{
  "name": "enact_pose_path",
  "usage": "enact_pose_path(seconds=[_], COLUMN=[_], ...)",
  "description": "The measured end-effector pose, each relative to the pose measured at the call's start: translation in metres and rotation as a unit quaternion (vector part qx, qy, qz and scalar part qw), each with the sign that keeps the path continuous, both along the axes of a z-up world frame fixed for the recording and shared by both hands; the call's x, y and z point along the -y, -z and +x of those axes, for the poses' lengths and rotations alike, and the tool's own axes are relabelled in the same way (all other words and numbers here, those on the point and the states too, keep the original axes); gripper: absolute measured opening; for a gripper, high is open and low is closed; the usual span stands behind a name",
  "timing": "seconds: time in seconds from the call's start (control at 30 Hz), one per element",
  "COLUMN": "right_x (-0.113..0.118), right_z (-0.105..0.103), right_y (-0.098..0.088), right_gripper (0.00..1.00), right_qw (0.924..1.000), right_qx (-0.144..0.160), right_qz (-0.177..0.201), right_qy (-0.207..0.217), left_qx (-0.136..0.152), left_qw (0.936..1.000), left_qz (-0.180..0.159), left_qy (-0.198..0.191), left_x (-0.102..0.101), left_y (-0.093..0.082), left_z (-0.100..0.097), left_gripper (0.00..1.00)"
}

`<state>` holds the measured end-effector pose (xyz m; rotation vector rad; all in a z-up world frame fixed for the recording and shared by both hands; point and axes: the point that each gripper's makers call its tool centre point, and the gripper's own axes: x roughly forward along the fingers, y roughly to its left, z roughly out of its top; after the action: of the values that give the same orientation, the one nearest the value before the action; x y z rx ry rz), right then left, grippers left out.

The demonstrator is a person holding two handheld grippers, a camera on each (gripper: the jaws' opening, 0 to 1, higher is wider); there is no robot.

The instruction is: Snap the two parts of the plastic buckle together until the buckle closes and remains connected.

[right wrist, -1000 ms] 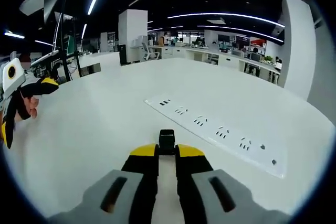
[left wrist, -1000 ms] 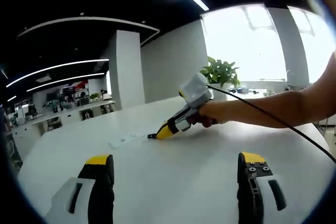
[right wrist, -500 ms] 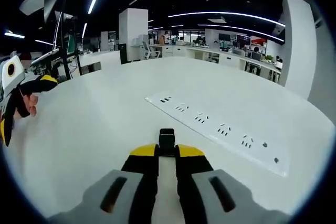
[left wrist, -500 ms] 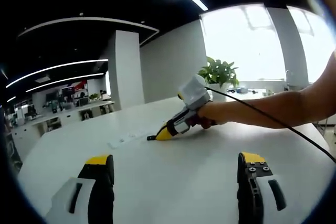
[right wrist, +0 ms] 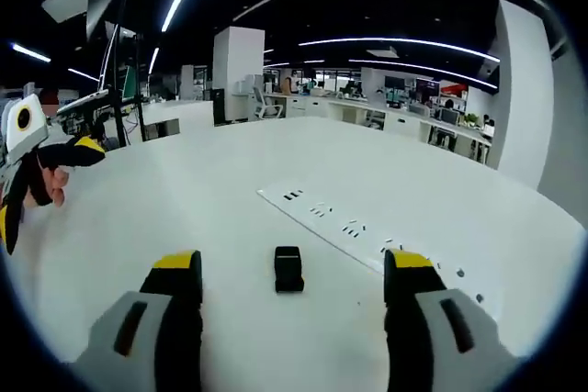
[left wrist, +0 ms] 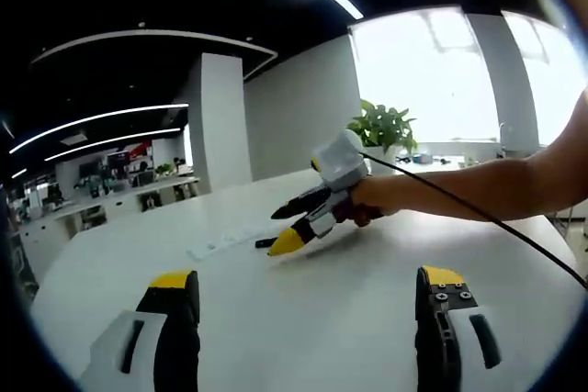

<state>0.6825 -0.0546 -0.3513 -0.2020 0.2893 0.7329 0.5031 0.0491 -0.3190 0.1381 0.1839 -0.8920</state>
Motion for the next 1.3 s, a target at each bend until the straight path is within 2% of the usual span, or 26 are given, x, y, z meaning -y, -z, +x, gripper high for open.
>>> enact_pose_path(seconds=[0.2,0.33,0.4,0.5,0.57,0.8,1.3], right_x=[0.000,-0.003,-0.001,0.002,0.005,0.015,0.038], right_z=[-0.001,-0.002,-0.002,-0.002,-0.002,-0.006,-0.014], right_y=[0.003,-0.011,-0.016,-0.023,-0.024,-0.014,-0.009], right_gripper=[1.00,1.00,1.00,1.00,1.00,1.00,1.00], right_qw=[0.9996,0.9994,0.9990,0.9981,0.9975,0.9969,0.9951], right_qx=[0.010,0.033,0.041,0.054,0.060,0.054,0.035], right_qz=[-0.027,-0.007,-0.007,0.003,-0.002,-0.009,-0.010], right_qy=[0.006,0.011,0.019,0.030,0.036,0.056,0.092], left_qx=[-0.006,-0.013,-0.019,-0.024,-0.022,-0.013,-0.021], left_qw=[1.0000,0.9998,0.9996,0.9994,0.9995,0.9999,0.9998], left_qz=[-0.004,0.005,0.001,-0.003,-0.001,0.001,-0.007], left_qy=[-0.003,0.012,0.022,0.025,0.023,0.006,0.000], left_x=[-0.001,0.002,0.005,0.007,0.007,0.002,0.003], left_y=[0.001,0.005,0.005,0.006,0.007,0.008,0.009], left_z=[-0.001,-0.007,-0.011,-0.010,-0.008,-0.003,-0.003], left_gripper=[0.99,0.99,0.93,0.97,0.99,0.99,0.99])
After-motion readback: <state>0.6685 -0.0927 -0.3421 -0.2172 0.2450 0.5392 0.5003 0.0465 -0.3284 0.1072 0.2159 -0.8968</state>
